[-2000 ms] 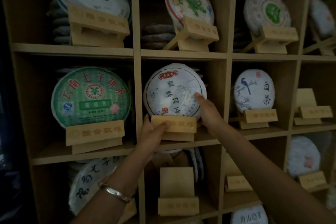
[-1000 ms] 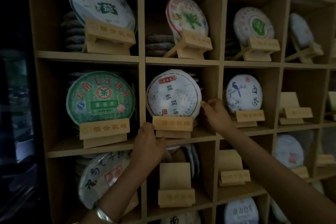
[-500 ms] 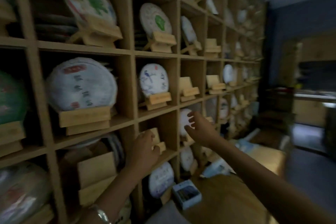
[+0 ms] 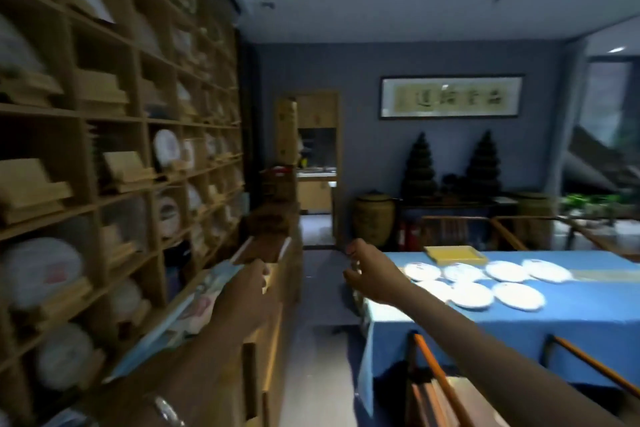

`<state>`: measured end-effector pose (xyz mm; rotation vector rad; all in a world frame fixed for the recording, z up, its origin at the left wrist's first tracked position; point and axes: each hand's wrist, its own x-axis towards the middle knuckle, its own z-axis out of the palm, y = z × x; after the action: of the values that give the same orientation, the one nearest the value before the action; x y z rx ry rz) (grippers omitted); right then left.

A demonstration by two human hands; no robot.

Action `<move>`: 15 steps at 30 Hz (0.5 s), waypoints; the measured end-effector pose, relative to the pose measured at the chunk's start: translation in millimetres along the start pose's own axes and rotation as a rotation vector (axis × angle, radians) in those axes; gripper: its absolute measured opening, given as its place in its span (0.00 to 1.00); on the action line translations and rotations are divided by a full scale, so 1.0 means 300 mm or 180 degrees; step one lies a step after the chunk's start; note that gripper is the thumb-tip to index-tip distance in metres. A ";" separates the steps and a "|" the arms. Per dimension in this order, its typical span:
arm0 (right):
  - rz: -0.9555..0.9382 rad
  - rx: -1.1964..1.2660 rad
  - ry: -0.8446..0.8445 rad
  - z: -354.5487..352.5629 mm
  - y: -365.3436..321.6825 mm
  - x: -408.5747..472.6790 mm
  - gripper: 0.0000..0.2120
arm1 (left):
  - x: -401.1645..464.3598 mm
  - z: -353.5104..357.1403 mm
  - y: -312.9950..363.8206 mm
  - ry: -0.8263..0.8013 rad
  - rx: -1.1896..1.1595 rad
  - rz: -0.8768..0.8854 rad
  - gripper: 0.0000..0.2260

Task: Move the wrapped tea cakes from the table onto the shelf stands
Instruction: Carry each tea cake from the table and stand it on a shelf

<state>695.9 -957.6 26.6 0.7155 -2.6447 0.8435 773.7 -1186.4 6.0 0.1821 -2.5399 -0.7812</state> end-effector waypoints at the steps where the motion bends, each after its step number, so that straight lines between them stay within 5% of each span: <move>1: 0.0154 -0.0061 0.0017 -0.070 0.100 -0.044 0.19 | 0.002 0.079 0.086 -0.0050 -0.0044 0.0125 0.11; 15: 0.1715 -0.0678 0.0564 -0.979 1.255 -0.771 0.17 | -0.182 1.125 1.380 -0.1334 -0.0227 0.1277 0.13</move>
<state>721.3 -428.6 -6.9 -0.1321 -2.7341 0.6869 665.9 -661.7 -29.2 -0.5540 -2.7861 -0.8082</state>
